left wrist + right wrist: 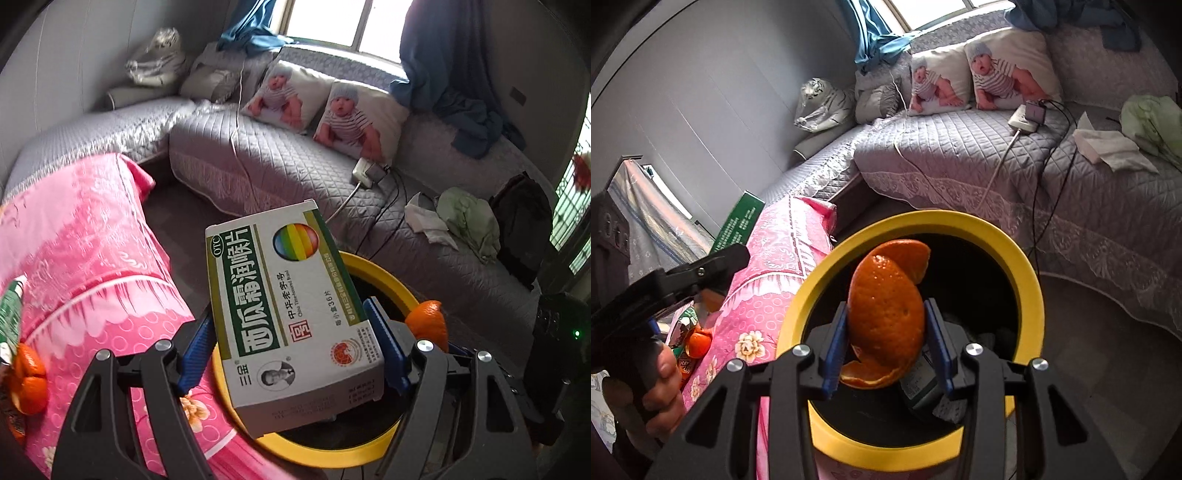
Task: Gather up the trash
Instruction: 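Open both tools to drop the peel and medicine box into the bin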
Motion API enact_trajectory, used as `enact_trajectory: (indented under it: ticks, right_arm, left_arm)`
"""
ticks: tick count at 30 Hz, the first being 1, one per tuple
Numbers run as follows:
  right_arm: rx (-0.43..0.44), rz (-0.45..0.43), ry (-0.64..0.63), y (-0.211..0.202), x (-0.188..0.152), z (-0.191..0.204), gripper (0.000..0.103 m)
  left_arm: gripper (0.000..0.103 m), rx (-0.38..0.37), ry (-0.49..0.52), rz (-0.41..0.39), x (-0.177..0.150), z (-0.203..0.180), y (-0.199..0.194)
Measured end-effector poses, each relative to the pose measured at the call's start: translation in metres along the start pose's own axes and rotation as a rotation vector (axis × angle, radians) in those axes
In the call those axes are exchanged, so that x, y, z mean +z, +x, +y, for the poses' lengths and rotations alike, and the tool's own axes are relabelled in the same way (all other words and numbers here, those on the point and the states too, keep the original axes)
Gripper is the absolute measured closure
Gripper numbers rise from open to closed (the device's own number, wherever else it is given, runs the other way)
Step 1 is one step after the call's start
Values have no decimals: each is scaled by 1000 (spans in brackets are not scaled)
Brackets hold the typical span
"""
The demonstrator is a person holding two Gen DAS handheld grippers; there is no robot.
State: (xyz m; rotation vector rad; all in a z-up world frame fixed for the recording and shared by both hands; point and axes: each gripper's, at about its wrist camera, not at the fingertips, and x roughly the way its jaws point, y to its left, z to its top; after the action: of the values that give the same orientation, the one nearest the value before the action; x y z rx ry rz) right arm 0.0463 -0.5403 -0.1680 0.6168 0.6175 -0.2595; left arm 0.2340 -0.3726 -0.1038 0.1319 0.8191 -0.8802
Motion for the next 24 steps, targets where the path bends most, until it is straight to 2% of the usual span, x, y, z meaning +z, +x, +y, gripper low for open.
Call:
enact_trajectory:
  ticks: [3, 4, 6, 14, 18, 20, 24]
  right_arm:
    - [-23, -9, 8, -1, 0, -1, 58]
    - [-29, -15, 13, -2, 1, -2, 52]
    - [-33, -32, 31, -5, 3, -5, 46]
    - [-26, -93, 60, -28, 6, -7, 40]
    - [-19, -96, 42, -33, 8, 2, 40]
    - [-5, -91, 32, -32, 8, 10, 36]
    - [16, -72, -4, -27, 8, 30, 33]
  left_arm:
    - [27, -7, -18, 13, -2, 2, 6]
    - [25, -14, -37, 18, -3, 6, 7]
    - [16, -31, -74, 20, -4, 12, 7]
    - [13, -87, -161, 20, -6, 27, 0]
    - [12, -131, -181, -50, -1, 32, -35]
    - [11, -157, -197, -92, 2, 35, -56]
    - [10, -196, -227, -176, 8, 52, -115]
